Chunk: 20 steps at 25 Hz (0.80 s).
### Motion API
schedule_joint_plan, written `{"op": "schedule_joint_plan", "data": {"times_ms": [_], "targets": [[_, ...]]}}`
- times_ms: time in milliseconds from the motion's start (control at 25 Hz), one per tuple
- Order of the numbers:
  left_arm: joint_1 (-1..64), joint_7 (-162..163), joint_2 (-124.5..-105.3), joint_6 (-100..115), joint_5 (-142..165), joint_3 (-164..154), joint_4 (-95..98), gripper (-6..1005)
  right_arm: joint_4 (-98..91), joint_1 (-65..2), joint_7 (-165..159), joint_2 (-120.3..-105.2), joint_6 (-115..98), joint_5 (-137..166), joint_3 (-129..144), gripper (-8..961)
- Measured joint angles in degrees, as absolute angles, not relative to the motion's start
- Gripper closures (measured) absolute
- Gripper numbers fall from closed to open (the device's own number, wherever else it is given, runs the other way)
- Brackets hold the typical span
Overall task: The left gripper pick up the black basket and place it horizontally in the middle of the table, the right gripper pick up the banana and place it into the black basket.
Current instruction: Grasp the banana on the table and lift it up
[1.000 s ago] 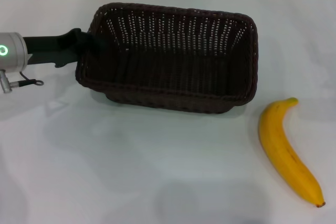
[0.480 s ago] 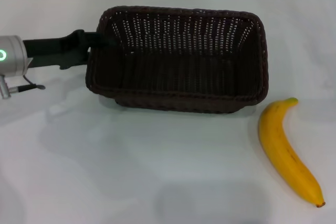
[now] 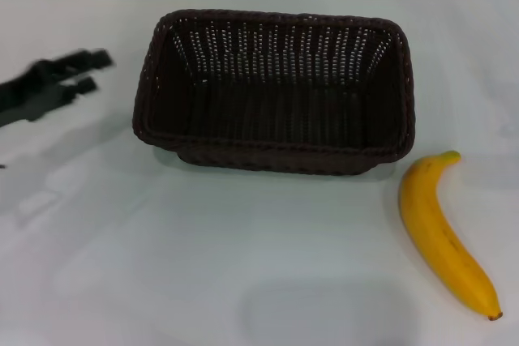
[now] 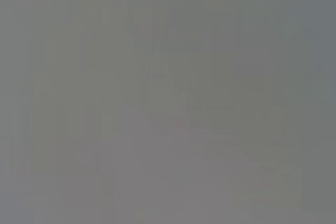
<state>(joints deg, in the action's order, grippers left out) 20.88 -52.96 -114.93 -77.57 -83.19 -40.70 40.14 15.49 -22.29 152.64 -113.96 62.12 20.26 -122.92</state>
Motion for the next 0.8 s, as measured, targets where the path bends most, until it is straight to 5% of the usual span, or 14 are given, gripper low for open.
{"op": "schedule_joint_plan", "data": {"times_ms": [240, 680, 800], "targets": [[12.97, -79.45, -116.31, -79.08, -107.33, -39.56, 34.24, 277, 16.91, -20.5, 139.49, -113.42, 64.03, 20.73, -124.46, 162], [12.54, -118.1, -119.2, -81.42, -123.94, -26.98, 14.2, 275, 27.24, -15.02, 93.65, -102.93, 73.28, 47.74, -124.32, 162], [13.76, -128.68, -119.23, -81.7, -130.09, -26.78, 9.59, 276, 39.11, -12.95, 83.38, -101.65, 73.66, 61.59, -124.83, 164]]}}
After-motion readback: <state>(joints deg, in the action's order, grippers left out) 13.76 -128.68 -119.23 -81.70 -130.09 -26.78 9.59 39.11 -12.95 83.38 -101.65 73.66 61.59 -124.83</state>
